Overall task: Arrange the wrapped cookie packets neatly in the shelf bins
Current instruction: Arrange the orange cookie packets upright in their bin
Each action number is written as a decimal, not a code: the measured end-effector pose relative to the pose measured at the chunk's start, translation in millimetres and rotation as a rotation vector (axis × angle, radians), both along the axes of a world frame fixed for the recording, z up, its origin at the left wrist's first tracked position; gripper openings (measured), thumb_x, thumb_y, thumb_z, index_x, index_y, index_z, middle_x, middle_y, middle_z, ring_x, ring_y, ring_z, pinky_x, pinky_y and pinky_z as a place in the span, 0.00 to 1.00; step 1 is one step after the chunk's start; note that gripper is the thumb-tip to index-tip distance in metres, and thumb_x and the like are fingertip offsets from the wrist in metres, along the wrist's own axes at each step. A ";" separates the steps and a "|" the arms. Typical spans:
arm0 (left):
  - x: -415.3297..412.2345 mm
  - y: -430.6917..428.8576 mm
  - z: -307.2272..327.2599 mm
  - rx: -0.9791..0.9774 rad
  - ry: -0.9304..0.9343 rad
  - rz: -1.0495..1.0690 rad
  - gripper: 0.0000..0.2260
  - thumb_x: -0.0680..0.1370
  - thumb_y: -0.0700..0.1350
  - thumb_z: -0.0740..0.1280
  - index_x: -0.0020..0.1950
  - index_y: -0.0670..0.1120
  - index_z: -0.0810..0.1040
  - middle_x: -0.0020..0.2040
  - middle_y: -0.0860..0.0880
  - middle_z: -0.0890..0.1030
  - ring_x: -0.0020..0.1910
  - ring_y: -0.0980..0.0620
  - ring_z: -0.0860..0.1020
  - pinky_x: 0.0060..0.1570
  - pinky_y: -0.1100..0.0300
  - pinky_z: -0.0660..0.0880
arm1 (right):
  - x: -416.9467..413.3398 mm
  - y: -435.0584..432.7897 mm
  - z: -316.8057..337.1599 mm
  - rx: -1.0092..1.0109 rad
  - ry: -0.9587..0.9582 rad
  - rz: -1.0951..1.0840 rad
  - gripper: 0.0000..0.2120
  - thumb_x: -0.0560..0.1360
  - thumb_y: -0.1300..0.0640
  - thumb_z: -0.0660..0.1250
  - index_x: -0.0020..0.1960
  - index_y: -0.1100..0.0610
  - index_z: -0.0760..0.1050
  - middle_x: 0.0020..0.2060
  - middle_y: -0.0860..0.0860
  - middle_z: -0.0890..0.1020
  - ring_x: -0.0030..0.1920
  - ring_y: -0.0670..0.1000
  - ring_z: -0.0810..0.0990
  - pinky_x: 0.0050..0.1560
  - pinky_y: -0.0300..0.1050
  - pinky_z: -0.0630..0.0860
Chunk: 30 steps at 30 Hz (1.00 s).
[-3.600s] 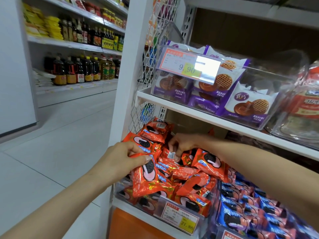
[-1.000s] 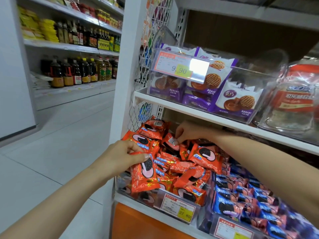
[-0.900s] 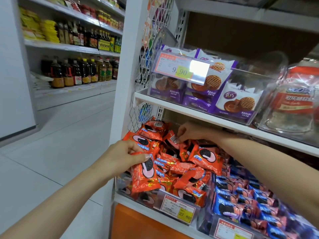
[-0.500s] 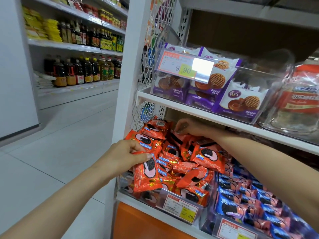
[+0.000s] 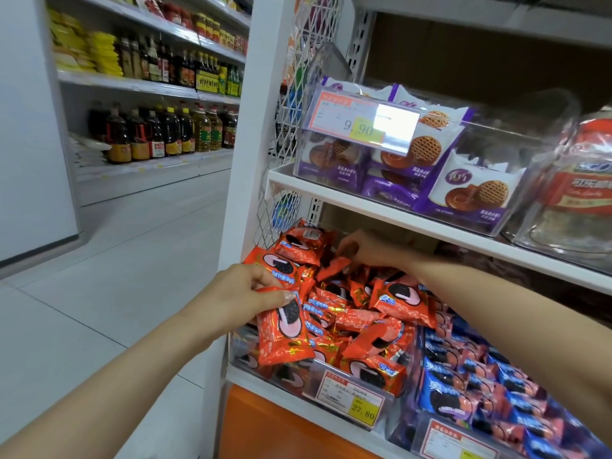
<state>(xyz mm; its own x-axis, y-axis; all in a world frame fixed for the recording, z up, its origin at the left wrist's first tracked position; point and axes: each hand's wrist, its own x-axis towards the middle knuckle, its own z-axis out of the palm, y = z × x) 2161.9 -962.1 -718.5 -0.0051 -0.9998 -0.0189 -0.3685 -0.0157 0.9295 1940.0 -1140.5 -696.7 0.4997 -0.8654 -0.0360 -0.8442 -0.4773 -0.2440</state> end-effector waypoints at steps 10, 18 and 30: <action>-2.2 -1.1 0.7 0.009 -0.019 -0.011 0.08 0.70 0.49 0.73 0.43 0.47 0.79 0.46 0.46 0.83 0.46 0.48 0.82 0.52 0.46 0.78 | -9.9 -3.4 6.2 0.076 -0.187 0.010 0.13 0.70 0.58 0.74 0.53 0.60 0.78 0.48 0.50 0.79 0.51 0.47 0.76 0.50 0.37 0.69; -4.8 -2.6 0.4 0.015 -0.021 -0.016 0.07 0.70 0.49 0.73 0.42 0.48 0.79 0.46 0.46 0.83 0.46 0.47 0.82 0.52 0.45 0.78 | -1.7 3.0 -0.9 0.100 0.063 0.063 0.07 0.70 0.57 0.74 0.43 0.54 0.76 0.37 0.45 0.75 0.39 0.45 0.74 0.37 0.35 0.68; -0.8 -4.3 -3.7 0.007 -0.004 -0.005 0.08 0.70 0.48 0.74 0.43 0.45 0.80 0.43 0.45 0.83 0.44 0.46 0.82 0.50 0.45 0.79 | 19.5 -3.5 -6.6 0.186 0.272 0.028 0.13 0.67 0.58 0.76 0.51 0.57 0.80 0.41 0.47 0.78 0.46 0.47 0.74 0.43 0.40 0.70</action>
<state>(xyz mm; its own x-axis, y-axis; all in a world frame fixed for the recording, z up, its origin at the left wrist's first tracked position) 2161.1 -966.4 -722.2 -0.0097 -0.9996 -0.0260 -0.3724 -0.0205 0.9278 1959.5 -1144.0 -703.3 0.4737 -0.8176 -0.3273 -0.8775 -0.4698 -0.0963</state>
